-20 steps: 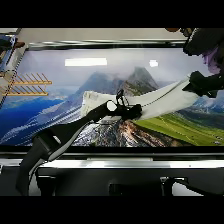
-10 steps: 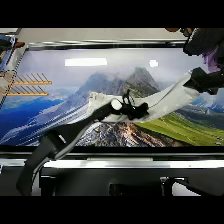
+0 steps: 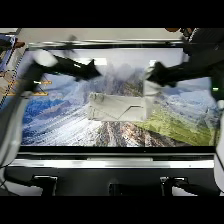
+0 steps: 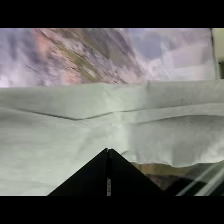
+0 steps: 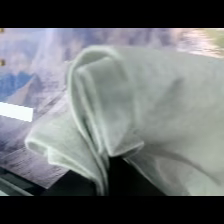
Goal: Fold the clothes and pants, and hang the long-sleeved shirts on hangers.
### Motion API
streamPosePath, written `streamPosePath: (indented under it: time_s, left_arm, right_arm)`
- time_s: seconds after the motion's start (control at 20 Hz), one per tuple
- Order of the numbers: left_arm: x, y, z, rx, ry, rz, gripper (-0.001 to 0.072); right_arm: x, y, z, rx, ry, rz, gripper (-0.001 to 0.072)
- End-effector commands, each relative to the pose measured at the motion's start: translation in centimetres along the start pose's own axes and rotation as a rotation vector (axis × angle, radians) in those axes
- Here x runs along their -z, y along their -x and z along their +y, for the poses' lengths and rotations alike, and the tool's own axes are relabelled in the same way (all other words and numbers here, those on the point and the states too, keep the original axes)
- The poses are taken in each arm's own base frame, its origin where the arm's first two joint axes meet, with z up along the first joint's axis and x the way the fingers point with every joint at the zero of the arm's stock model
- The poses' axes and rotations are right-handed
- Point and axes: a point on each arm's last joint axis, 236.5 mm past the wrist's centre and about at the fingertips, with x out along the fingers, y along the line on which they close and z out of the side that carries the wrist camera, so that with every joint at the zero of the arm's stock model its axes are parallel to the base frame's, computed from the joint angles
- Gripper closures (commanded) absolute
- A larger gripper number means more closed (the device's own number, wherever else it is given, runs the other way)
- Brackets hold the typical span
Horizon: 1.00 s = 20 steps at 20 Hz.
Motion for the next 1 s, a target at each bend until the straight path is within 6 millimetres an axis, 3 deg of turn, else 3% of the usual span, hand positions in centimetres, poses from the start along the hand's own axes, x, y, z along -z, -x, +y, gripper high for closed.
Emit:
streamPosePath:
  time_s: [0.0,0.15,0.3,0.5,0.85,0.95]
  left_arm:
    - [-2.4,13.4,5.6,-0.231,-0.018,-0.138,0.0692]
    - [-2.7,20.4,8.1,-0.307,0.037,-0.224,0.0692]
    - [-2.5,23.9,10.1,-0.353,0.087,-0.264,0.0692]
    - [-2.2,24.3,11.5,-0.374,0.098,-0.252,0.0692]
    - [-1.8,23.3,12.5,-0.375,0.119,-0.223,0.0692]
    - [-1.8,23.3,12.5,-0.375,0.119,-0.222,0.0692]
  right_arm:
    - [2.8,-7.3,6.2,-0.082,0.033,0.037,0.0676]
    - [5.7,-13.2,8.2,-0.099,0.031,0.085,0.0676]
    - [8.1,-17.8,7.8,-0.091,0.007,0.139,0.0676]
    - [10.4,-20.9,6.8,-0.076,-0.019,0.201,0.0676]
    - [10.6,-22.1,5.9,-0.066,-0.043,0.205,0.0667]
    - [10.7,-22.3,6.2,-0.083,-0.067,0.208,0.0544]
